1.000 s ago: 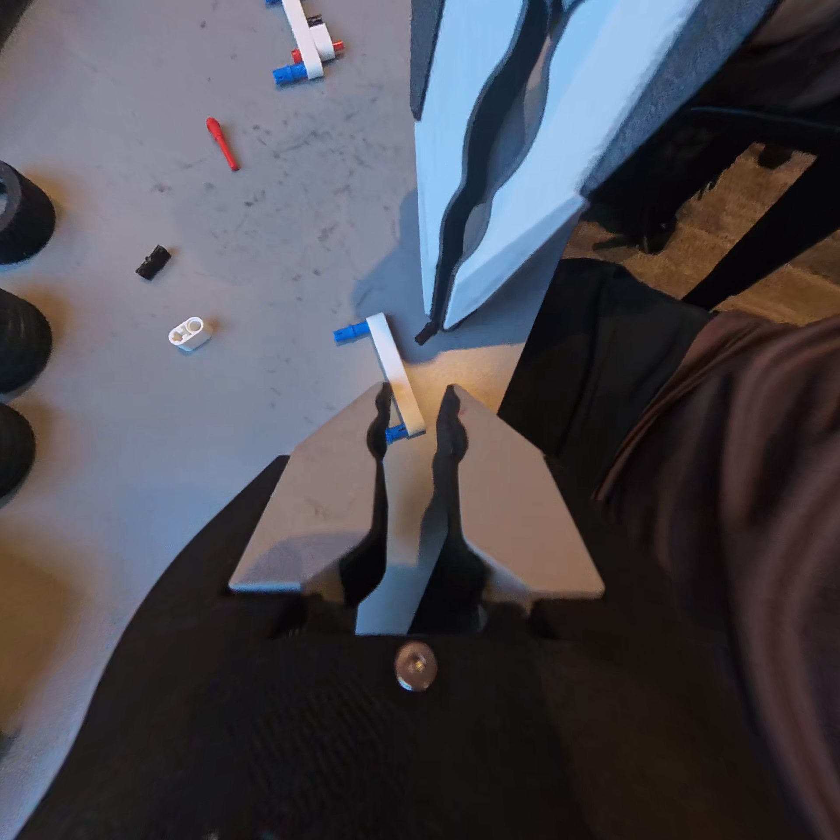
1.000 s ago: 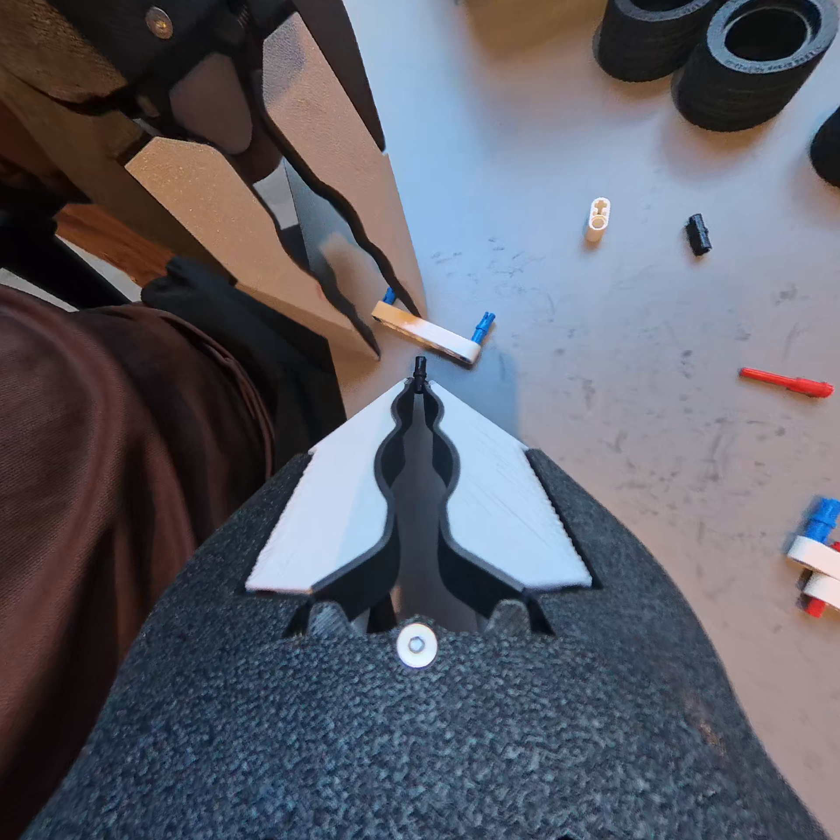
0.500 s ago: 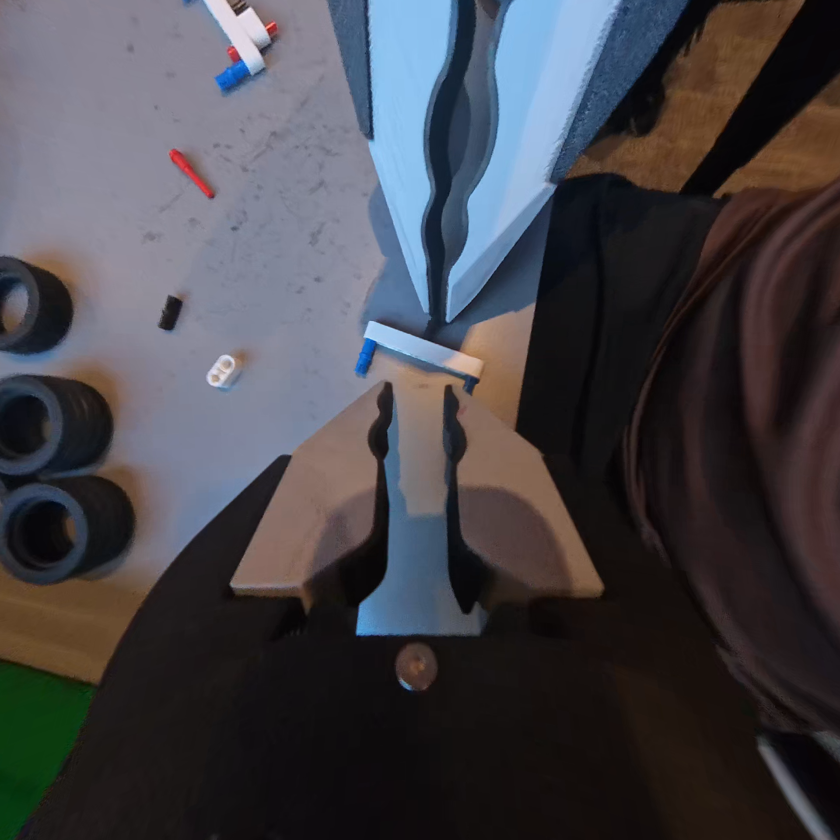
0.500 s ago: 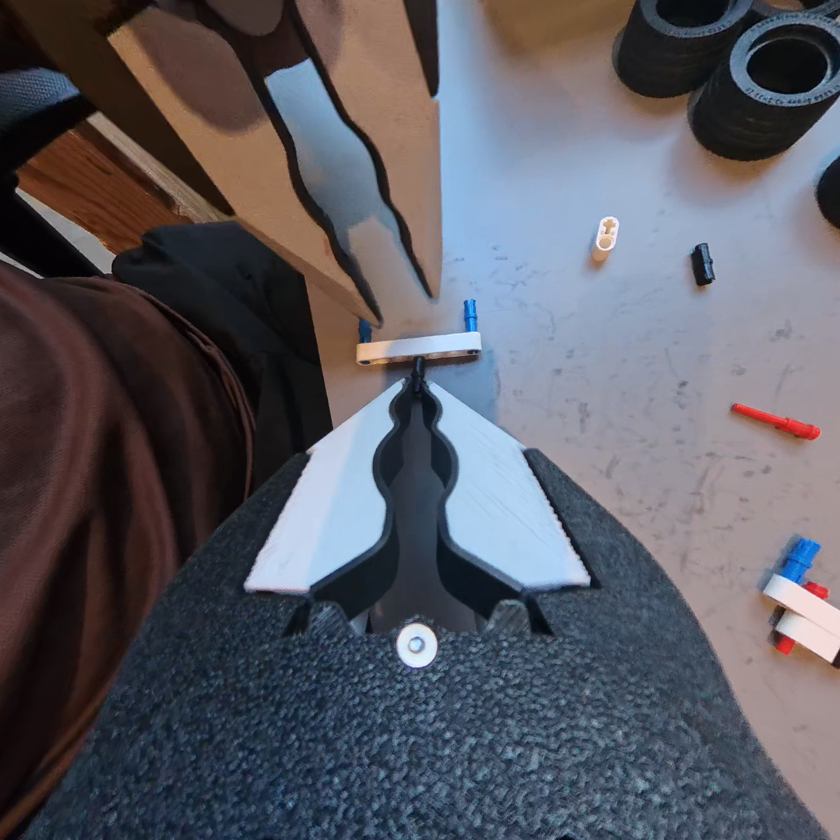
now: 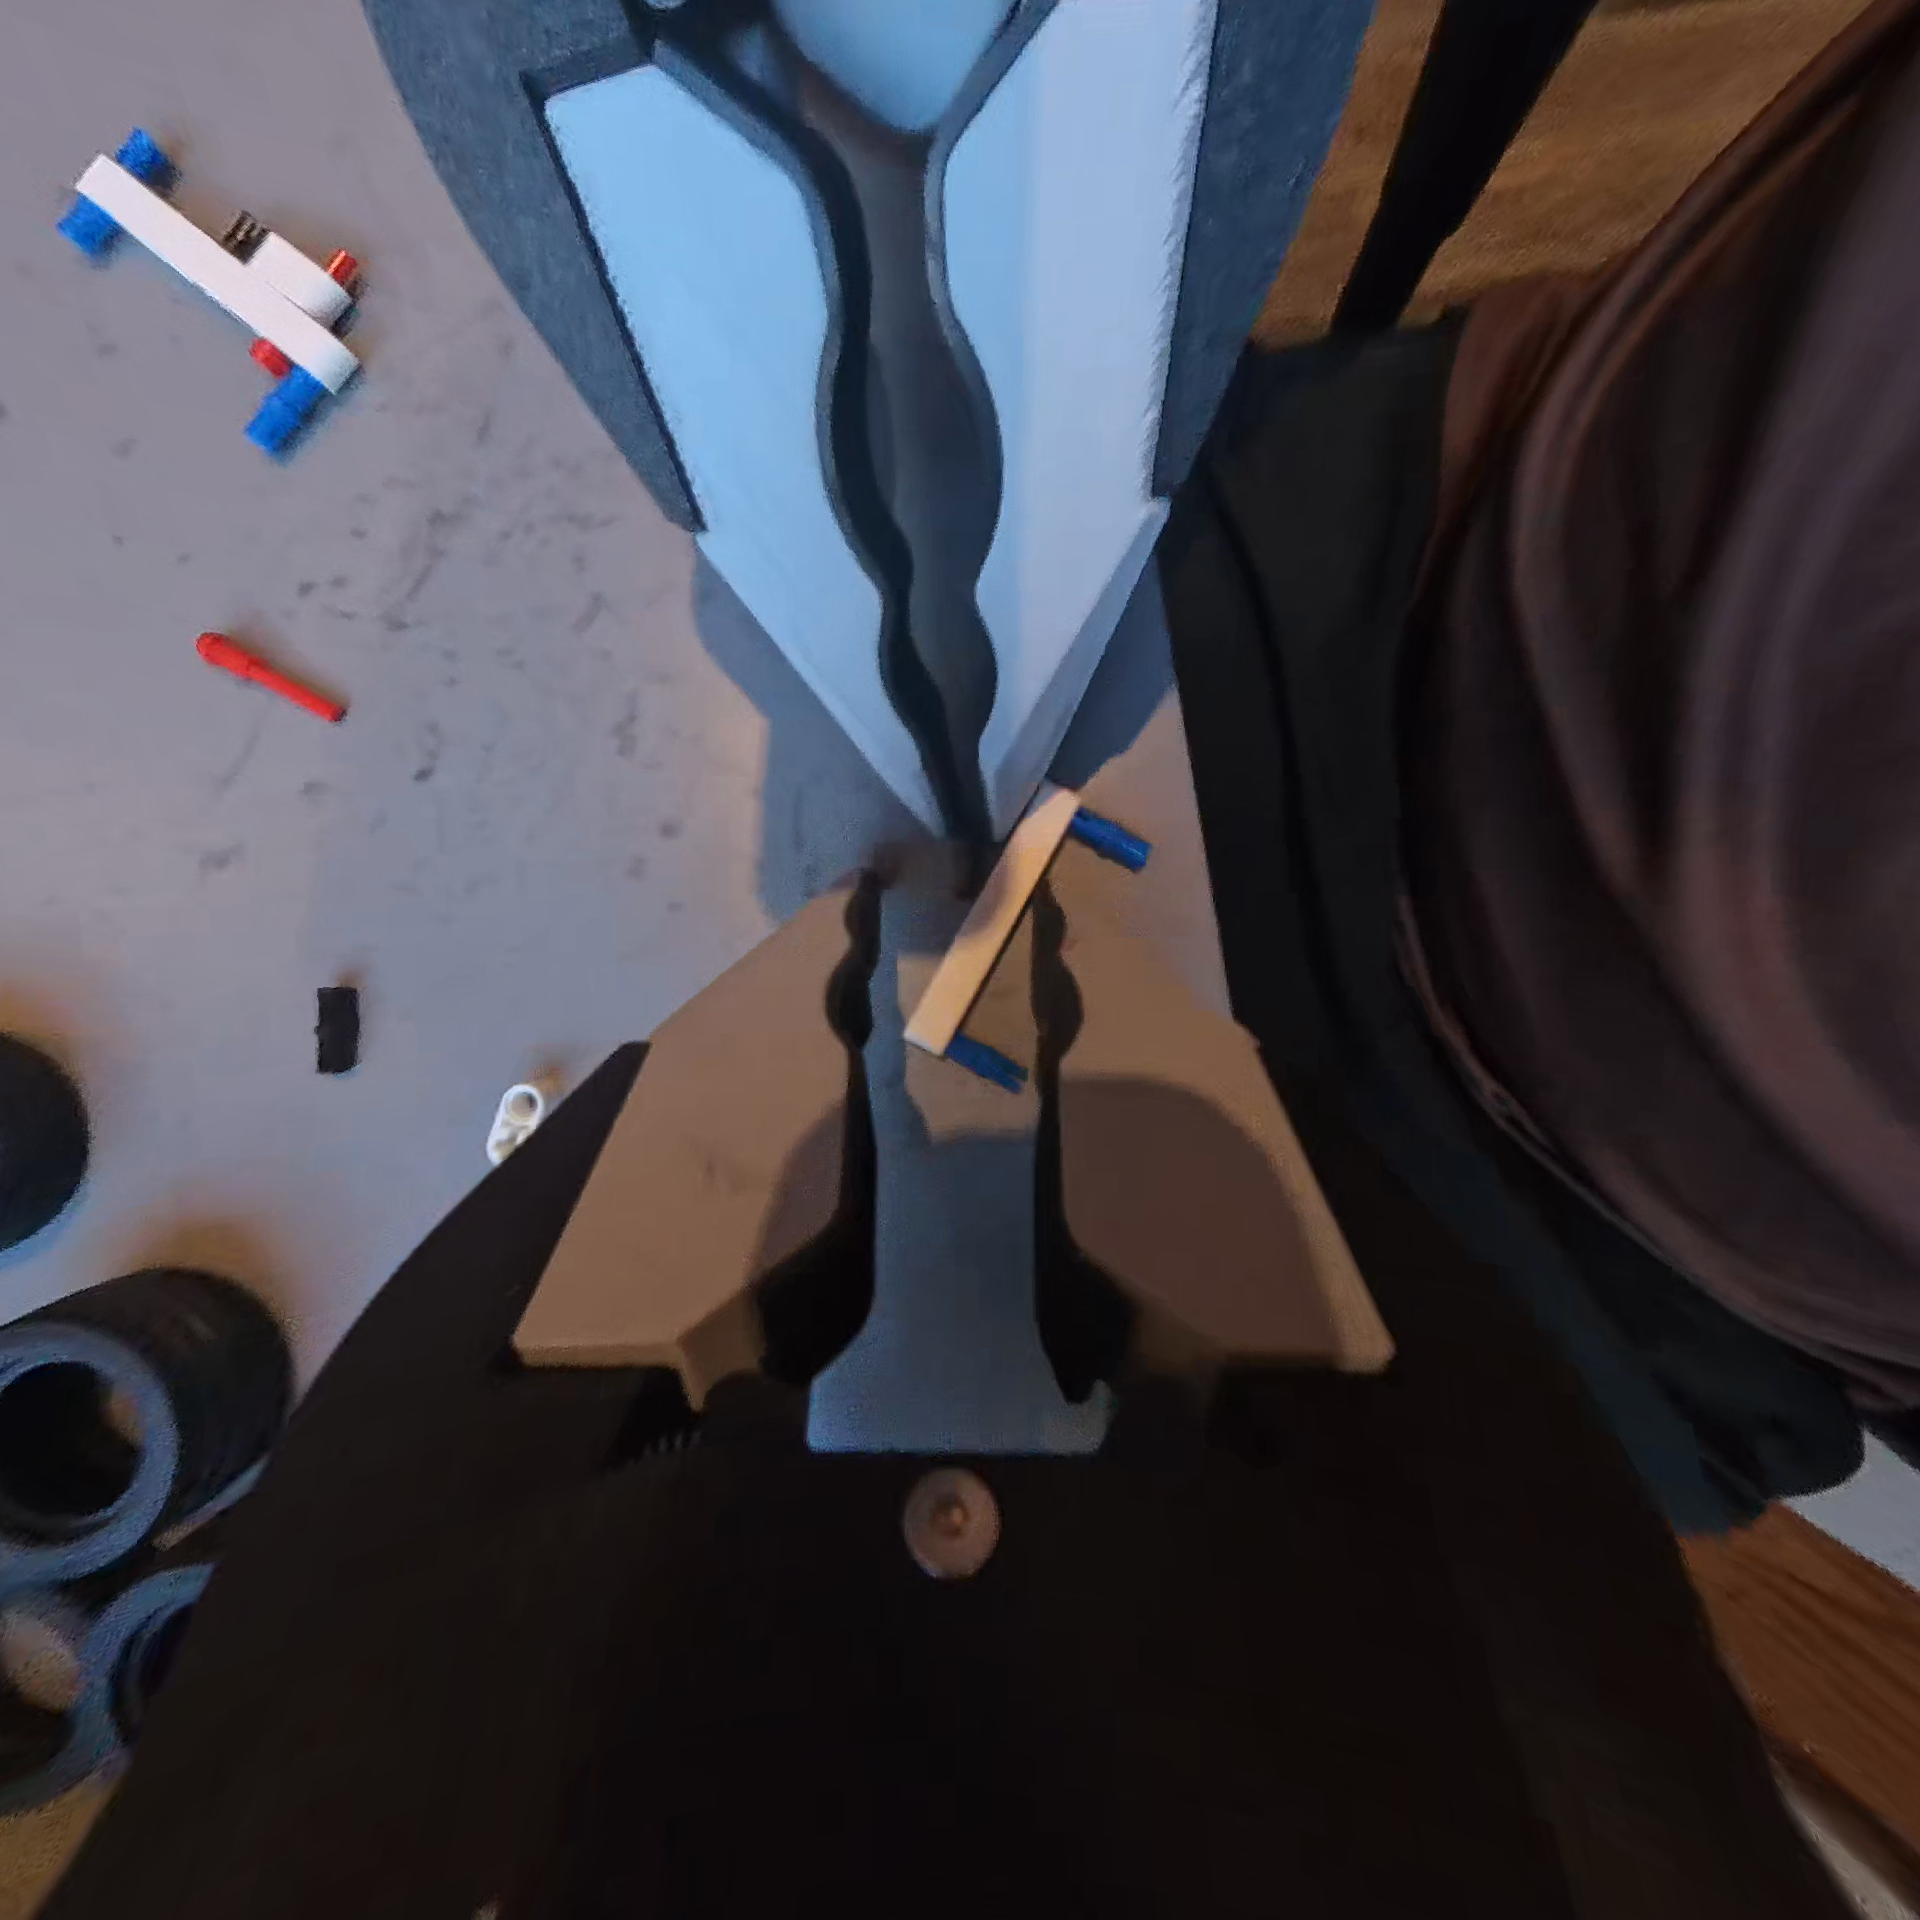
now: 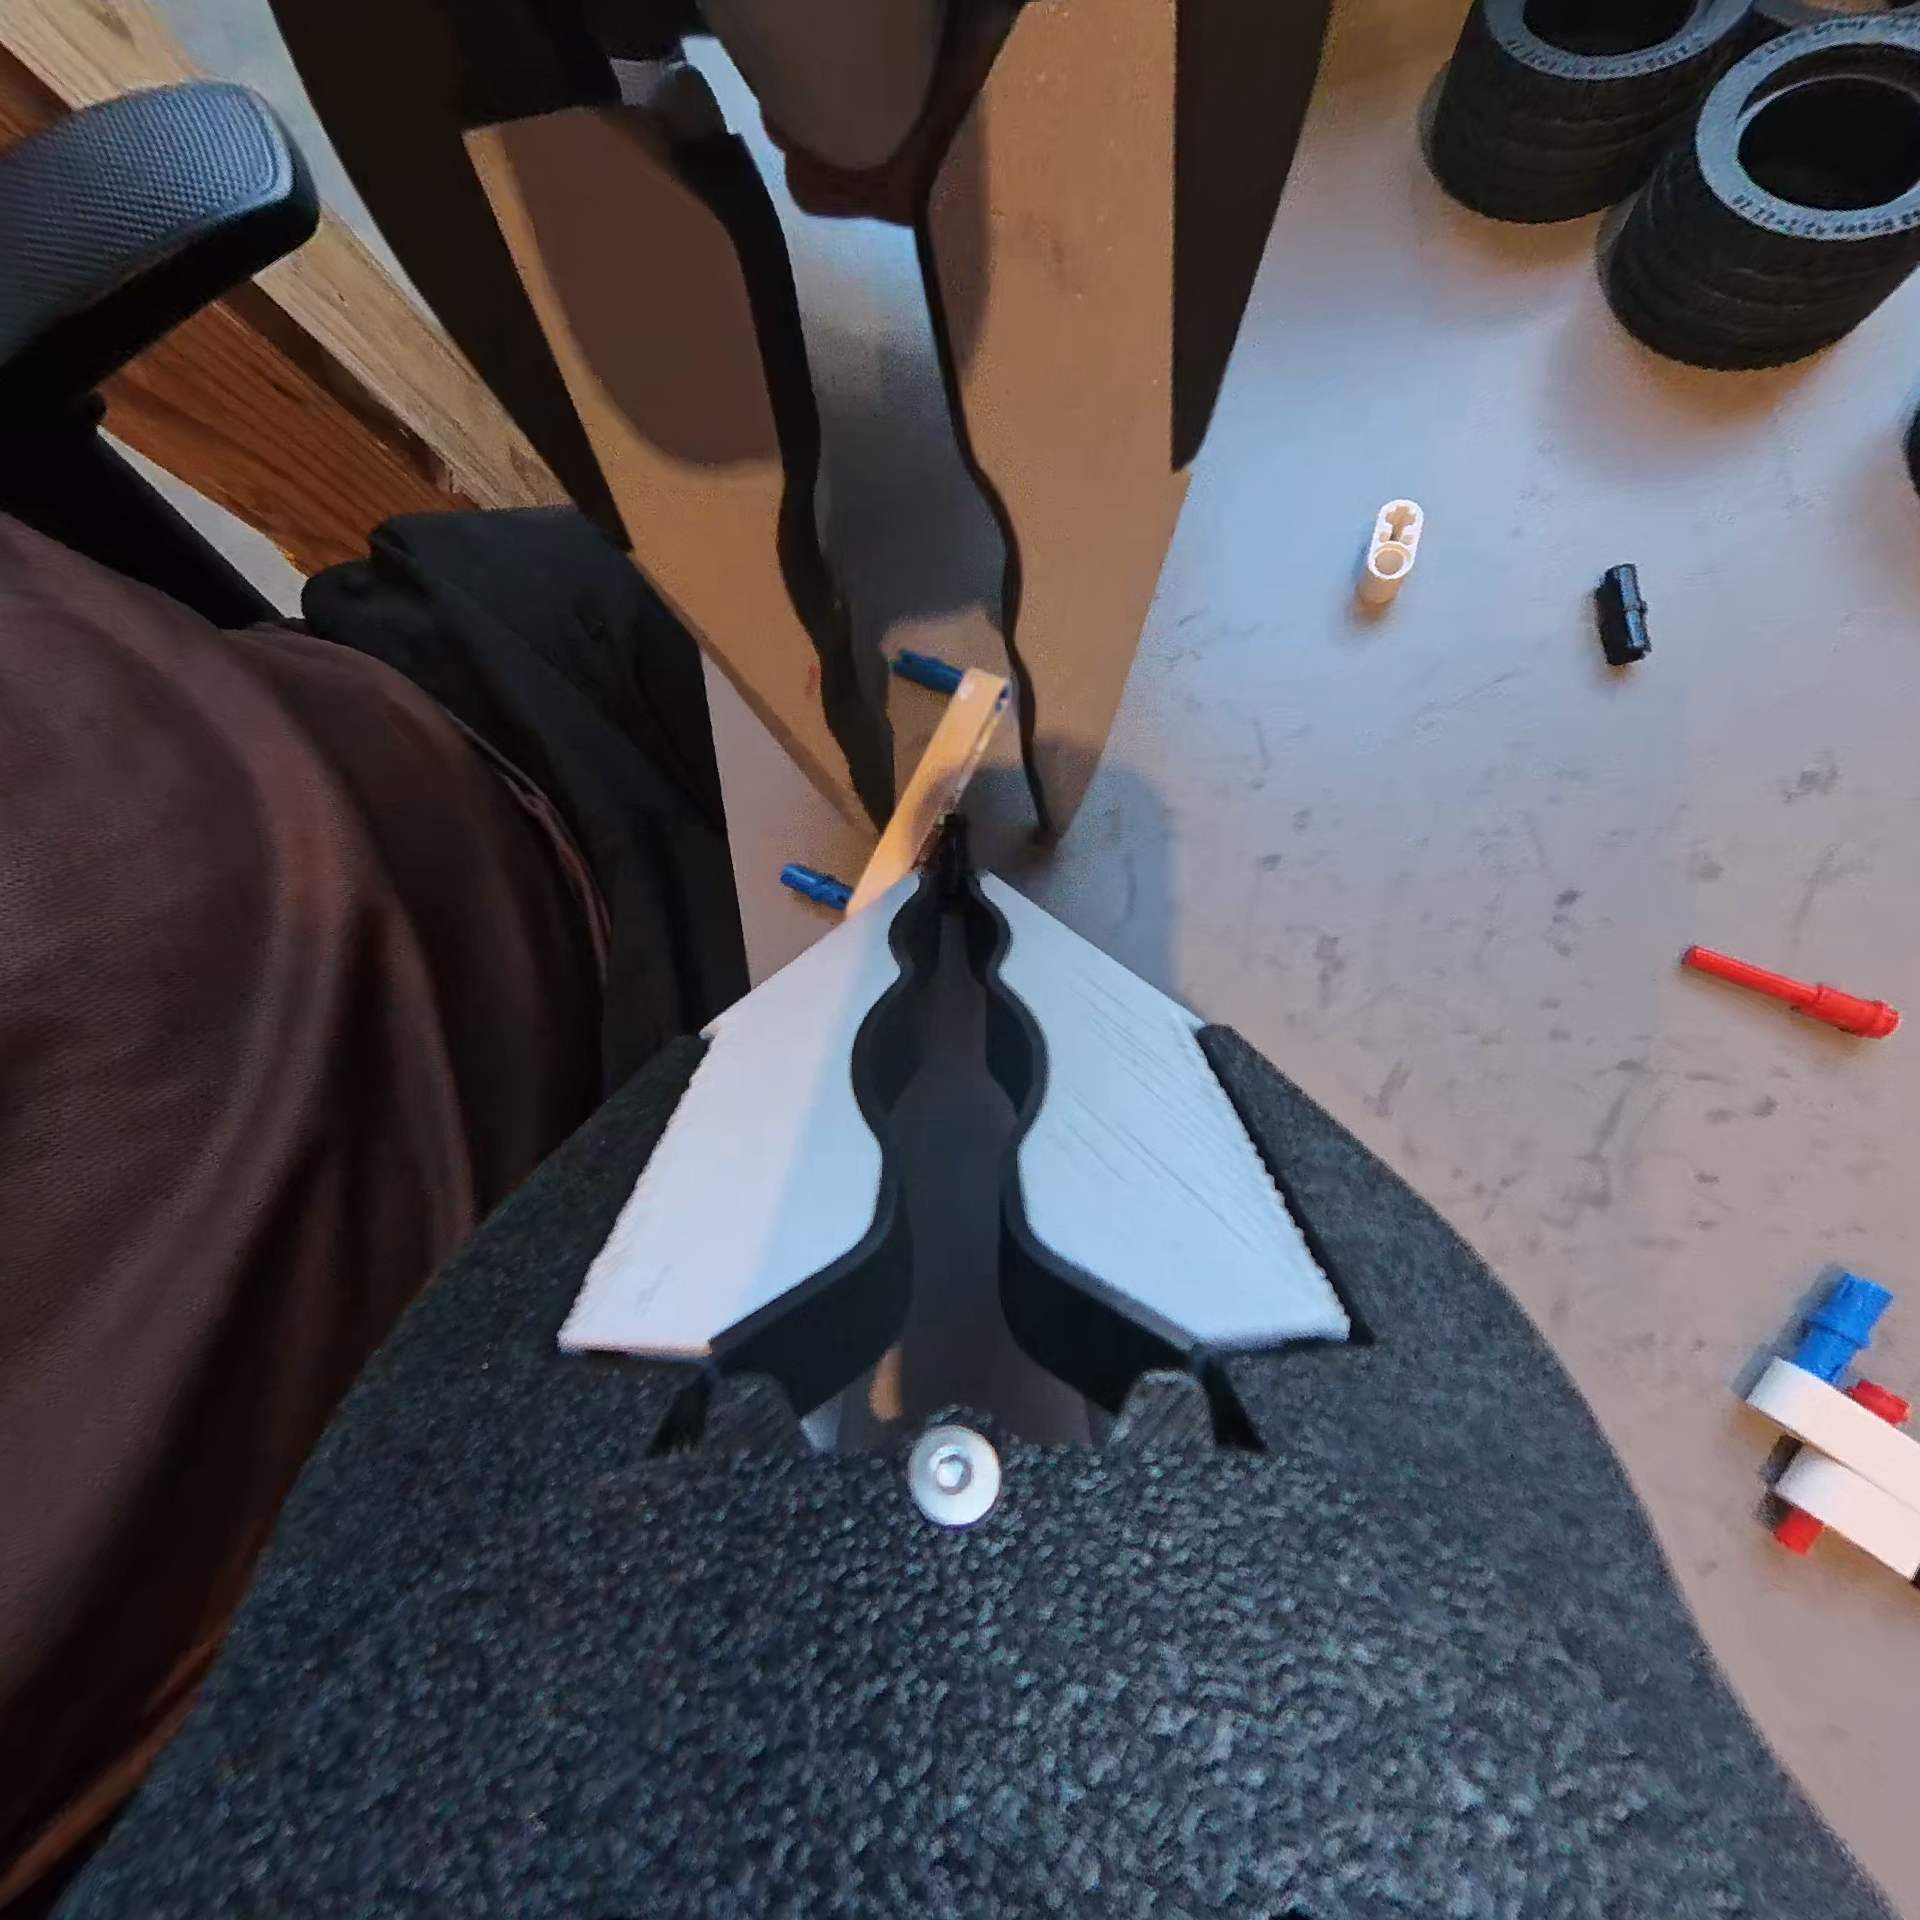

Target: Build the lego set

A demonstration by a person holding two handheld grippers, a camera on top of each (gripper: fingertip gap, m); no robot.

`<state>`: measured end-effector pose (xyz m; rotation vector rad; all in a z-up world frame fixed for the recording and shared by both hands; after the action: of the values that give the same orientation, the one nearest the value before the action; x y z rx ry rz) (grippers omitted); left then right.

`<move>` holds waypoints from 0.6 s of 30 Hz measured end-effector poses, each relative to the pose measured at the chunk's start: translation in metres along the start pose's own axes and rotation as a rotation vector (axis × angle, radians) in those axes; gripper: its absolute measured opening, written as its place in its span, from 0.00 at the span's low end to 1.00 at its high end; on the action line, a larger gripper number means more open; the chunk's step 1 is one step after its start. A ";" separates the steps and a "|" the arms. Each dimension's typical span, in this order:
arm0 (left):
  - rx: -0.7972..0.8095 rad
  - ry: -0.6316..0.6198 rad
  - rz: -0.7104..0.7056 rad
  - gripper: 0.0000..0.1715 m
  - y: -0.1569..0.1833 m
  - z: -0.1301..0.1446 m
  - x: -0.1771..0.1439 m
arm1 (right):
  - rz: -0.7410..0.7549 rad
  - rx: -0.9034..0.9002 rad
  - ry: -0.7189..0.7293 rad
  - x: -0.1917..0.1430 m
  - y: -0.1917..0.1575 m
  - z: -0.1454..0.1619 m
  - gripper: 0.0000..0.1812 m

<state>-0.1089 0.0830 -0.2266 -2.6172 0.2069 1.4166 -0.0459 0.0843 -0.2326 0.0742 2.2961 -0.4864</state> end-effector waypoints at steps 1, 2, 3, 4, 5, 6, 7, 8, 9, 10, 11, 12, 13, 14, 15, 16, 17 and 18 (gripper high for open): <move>-0.005 0.012 -0.006 0.15 0.001 0.000 0.000 | 0.000 -0.010 -0.009 0.000 0.000 0.000 0.02; -0.004 0.016 -0.019 0.15 0.001 0.002 0.000 | 0.008 -0.030 -0.016 0.000 0.000 0.000 0.02; -0.001 0.015 -0.037 0.17 0.001 0.003 -0.002 | 0.016 -0.047 -0.017 0.000 0.000 -0.001 0.02; -0.002 0.011 -0.059 0.19 0.000 0.006 -0.004 | 0.015 -0.052 -0.017 0.000 -0.001 -0.001 0.02; -0.007 -0.003 -0.079 0.21 -0.001 0.009 -0.006 | 0.007 -0.047 -0.016 0.000 -0.002 -0.001 0.02; -0.012 -0.019 -0.094 0.23 -0.002 0.012 -0.009 | -0.005 -0.038 -0.017 0.000 -0.002 0.000 0.02; -0.021 -0.025 -0.109 0.23 -0.003 0.014 -0.012 | -0.030 -0.026 -0.018 -0.001 -0.004 0.000 0.02; -0.035 -0.019 -0.119 0.22 -0.003 0.015 -0.013 | -0.059 -0.014 -0.018 0.000 -0.006 0.001 0.02; -0.047 -0.009 -0.122 0.20 -0.002 0.015 -0.013 | -0.075 -0.006 -0.016 0.000 -0.007 0.001 0.02; -0.055 -0.013 -0.135 0.18 -0.002 0.017 -0.011 | -0.075 -0.003 -0.018 0.001 -0.006 0.001 0.02; -0.062 -0.004 -0.160 0.17 -0.004 0.016 -0.011 | -0.073 -0.006 -0.019 0.002 -0.006 0.000 0.02; -0.073 -0.023 -0.221 0.17 -0.010 0.018 -0.013 | -0.068 -0.008 -0.022 0.002 -0.006 0.000 0.02; -0.082 -0.047 -0.269 0.18 -0.015 0.021 -0.015 | -0.062 -0.012 -0.022 0.002 -0.005 -0.001 0.02; -0.084 -0.041 -0.259 0.19 -0.013 0.021 -0.016 | -0.057 -0.014 -0.023 0.001 -0.005 0.000 0.02; -0.094 -0.014 -0.238 0.19 -0.010 0.019 -0.017 | -0.054 -0.015 -0.025 0.000 -0.005 0.000 0.02; -0.113 0.019 -0.221 0.21 -0.008 0.017 -0.019 | -0.047 -0.017 -0.024 -0.001 -0.005 0.000 0.02; -0.129 0.050 -0.188 0.24 -0.004 0.014 -0.020 | -0.038 -0.018 -0.021 -0.002 -0.005 0.000 0.02; -0.134 0.069 -0.150 0.26 0.001 0.011 -0.021 | -0.035 -0.016 -0.019 -0.002 -0.005 0.000 0.02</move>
<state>-0.1291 0.0855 -0.2150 -2.7246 -0.0781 1.3349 -0.0451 0.0800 -0.2295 0.0217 2.2857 -0.4852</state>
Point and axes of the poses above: each gripper's, where its closed fingertips meet, x out along the fingers, z out of its underside, y = z × x across the jaws, the point moved 5 cm from there along -x, back along the fingers, and after that the axes turned 11 degrees about x, right-handed, at the moved point
